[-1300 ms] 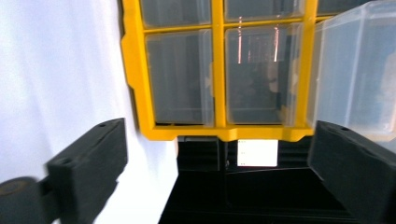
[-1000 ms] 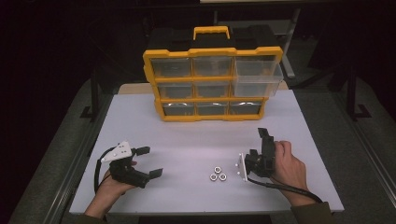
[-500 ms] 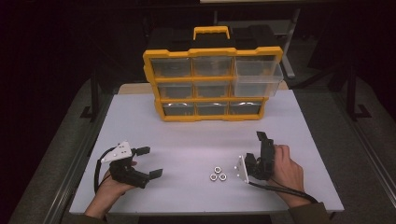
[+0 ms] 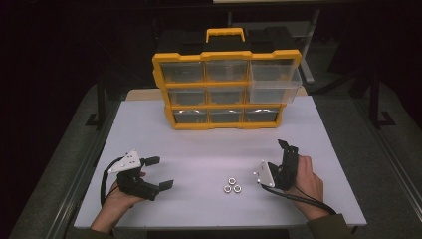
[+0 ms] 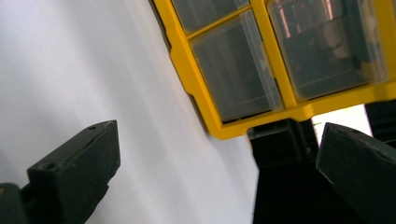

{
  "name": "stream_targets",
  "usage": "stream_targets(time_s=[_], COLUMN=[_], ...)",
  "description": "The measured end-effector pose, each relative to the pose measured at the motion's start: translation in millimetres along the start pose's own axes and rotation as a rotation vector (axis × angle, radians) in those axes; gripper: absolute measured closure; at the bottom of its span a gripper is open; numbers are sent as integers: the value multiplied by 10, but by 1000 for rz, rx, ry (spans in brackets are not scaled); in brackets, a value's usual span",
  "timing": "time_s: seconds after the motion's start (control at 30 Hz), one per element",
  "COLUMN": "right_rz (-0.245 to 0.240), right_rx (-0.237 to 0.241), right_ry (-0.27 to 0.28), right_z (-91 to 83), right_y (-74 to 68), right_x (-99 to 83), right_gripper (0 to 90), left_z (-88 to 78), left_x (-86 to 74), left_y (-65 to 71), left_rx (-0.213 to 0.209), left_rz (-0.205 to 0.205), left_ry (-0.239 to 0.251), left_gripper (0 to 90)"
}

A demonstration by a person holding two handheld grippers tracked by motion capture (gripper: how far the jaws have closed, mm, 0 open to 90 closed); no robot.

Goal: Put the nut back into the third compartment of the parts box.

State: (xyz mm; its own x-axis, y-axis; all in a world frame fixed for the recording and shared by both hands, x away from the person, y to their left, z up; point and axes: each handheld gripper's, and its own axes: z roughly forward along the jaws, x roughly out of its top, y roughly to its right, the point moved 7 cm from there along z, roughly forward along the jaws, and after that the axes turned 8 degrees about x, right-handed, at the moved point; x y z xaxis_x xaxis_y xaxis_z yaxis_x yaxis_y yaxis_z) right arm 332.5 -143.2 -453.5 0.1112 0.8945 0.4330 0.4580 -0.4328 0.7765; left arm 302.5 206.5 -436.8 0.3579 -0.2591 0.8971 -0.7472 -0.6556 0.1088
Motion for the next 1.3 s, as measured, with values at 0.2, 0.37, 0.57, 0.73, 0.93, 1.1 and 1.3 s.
stream_targets(time_s=[0.2, 0.37, 0.57, 0.73, 0.93, 1.1, 1.3], right_rz=[55, 138, 202, 249, 318, 366, 458], right_rx=[19, 65, 101, 129, 167, 185, 238], right_ry=[12, 28, 34, 40, 52, 67, 90], right_z=[3, 15, 21, 22, 26, 35, 36], right_y=[13, 7, 27, 40, 49, 60, 76], right_x=[4, -8, -42, -56, -73, -77, -87], right_gripper=[0, 0, 0, 0, 0, 0, 0], left_z=[-1, -1, -1, 2, -1, -4, -2], left_x=[-5, 1, -3, -7, -1, -3, -2], left_y=[-5, -3, -2, -8, -3, -12, -11], left_rx=[-1, 0, 0, -1, 1, 2, 2], left_rz=[6, 3, 4, 8, 3, 8, 8], left_ry=[-4, 0, -3, -6, -1, -1, -4], left_gripper=[0, 0, 0, 0, 0, 0, 0])
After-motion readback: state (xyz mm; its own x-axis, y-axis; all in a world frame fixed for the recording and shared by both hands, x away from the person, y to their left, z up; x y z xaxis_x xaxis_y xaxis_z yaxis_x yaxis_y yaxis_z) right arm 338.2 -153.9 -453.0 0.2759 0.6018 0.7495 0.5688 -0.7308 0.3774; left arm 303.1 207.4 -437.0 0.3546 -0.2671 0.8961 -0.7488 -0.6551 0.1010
